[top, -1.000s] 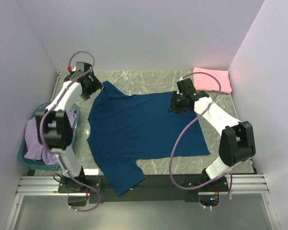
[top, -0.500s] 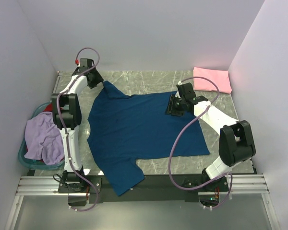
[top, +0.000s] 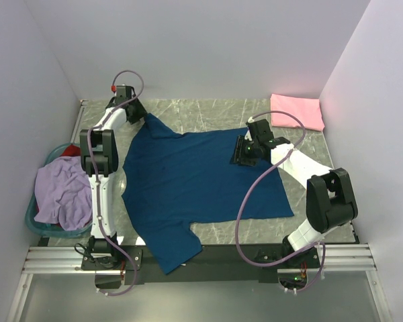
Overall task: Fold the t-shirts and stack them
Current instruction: Fold the tshirt
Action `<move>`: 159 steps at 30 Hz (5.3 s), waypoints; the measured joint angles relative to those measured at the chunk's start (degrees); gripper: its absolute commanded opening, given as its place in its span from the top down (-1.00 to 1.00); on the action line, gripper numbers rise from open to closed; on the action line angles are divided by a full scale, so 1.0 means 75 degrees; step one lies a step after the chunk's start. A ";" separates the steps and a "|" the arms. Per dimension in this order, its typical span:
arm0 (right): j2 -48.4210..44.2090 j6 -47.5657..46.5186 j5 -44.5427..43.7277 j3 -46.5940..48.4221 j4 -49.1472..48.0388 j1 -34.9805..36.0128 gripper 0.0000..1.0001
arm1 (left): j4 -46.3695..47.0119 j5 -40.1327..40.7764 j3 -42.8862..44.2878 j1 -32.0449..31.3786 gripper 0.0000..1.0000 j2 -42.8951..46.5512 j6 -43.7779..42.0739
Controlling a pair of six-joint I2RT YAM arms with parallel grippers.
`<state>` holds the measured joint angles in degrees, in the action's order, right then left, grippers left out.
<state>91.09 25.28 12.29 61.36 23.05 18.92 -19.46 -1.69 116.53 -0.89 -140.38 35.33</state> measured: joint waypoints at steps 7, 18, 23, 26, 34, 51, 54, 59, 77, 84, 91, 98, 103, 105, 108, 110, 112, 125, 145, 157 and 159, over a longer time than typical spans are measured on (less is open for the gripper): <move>0.0000 -0.0003 0.0029 -0.0085 -0.0047 0.0000 0.07 | 0.0131 -0.0391 0.0460 0.0003 0.13 -0.0393 0.0047; 0.0003 0.0006 0.0003 -0.0090 -0.0061 0.0000 0.06 | 0.0323 -0.0711 0.0466 0.0015 0.92 -0.0539 0.0192; 0.0245 0.0119 -0.0184 0.0227 -0.0055 -0.0085 0.07 | 0.0510 -0.0743 0.0256 0.0015 0.99 -0.0449 0.0184; 0.0545 0.0207 -0.0396 0.0632 -0.0067 -0.0291 0.06 | 0.0463 -0.0711 0.0111 0.0015 0.99 -0.0323 0.0189; 0.1329 0.0283 -0.1125 0.2034 0.0017 -0.1314 0.09 | -0.0026 -0.0600 -0.0315 0.0015 0.99 0.0431 0.0251; 0.4593 -0.0737 -0.1568 0.5834 0.1020 -0.2180 0.10 | -0.0291 -0.0627 -0.0734 0.0015 0.99 0.1839 0.0382; 0.5027 -0.0950 -0.1588 0.6400 0.1204 -0.2206 0.10 | -0.0361 -0.0629 -0.0866 0.0015 0.99 0.1839 0.0402; 0.5601 -0.1201 -0.1638 0.7044 0.1463 -0.2299 0.10 | -0.0420 -0.0629 -0.0886 0.0015 0.99 0.1842 0.0402; 0.6910 -0.1588 -0.1524 0.8580 0.2075 -0.2428 0.10 | -0.0522 -0.0629 -0.1008 0.0015 0.99 0.1856 0.0379; 0.6913 -0.1740 -0.1276 0.8580 0.2072 -0.2430 0.22 | -0.0533 -0.0627 -0.1029 0.0015 0.99 0.1856 0.0373; 0.6913 -0.1789 -0.1230 0.8562 0.2057 -0.2430 0.73 | -0.0539 -0.0606 -0.1029 0.0015 0.99 0.1856 0.0356; 0.6901 -0.1792 -0.1253 0.8507 0.1903 -0.2430 1.00 | -0.0635 -0.0600 -0.1020 0.0023 0.99 0.1929 0.0344; 0.6668 -0.1792 -0.1329 0.8078 0.1620 -0.2428 1.00 | -0.0702 -0.0595 -0.1020 0.0044 0.99 0.2221 0.0350; 0.6545 -0.1792 -0.1352 0.7895 0.1547 -0.2428 1.00 | -0.0705 -0.0597 -0.1020 0.0052 0.99 0.2390 0.0356; 0.6371 -0.1795 -0.1352 0.7694 0.1443 -0.2428 1.00 | -0.0702 -0.0600 -0.1020 0.0058 0.99 0.2713 0.0388; 0.6274 -0.1795 -0.1355 0.7589 0.1396 -0.2430 1.00 | -0.0708 -0.0600 -0.1020 0.0058 0.99 0.2900 0.0411; 0.6111 -0.1795 -0.1358 0.7414 0.1358 -0.2428 1.00 | -0.0731 -0.0600 -0.1020 0.0058 0.99 0.3040 0.0434; 0.4666 -0.1754 -0.1472 0.5834 0.0979 -0.2430 1.00 | -0.1649 -0.0595 -0.1781 0.0058 0.99 0.3783 0.0734; 0.2806 -0.1294 -0.1886 0.3177 0.0615 -0.2430 1.00 | -0.2637 -0.0627 -0.4022 0.0058 0.99 0.6344 0.1241; 0.2573 -0.1070 -0.2177 0.2206 0.0303 -0.2430 1.00 | -0.2751 -0.0618 -0.5485 0.0058 0.99 0.7766 0.1609; 0.2524 -0.1037 -0.2221 0.2101 0.0251 -0.2454 1.00 | -0.2710 -0.0656 -0.5817 0.0058 0.99 0.7968 0.1670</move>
<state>110.02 17.50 -4.36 77.12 24.93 0.51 -39.79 -6.61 72.90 -0.45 -80.62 47.86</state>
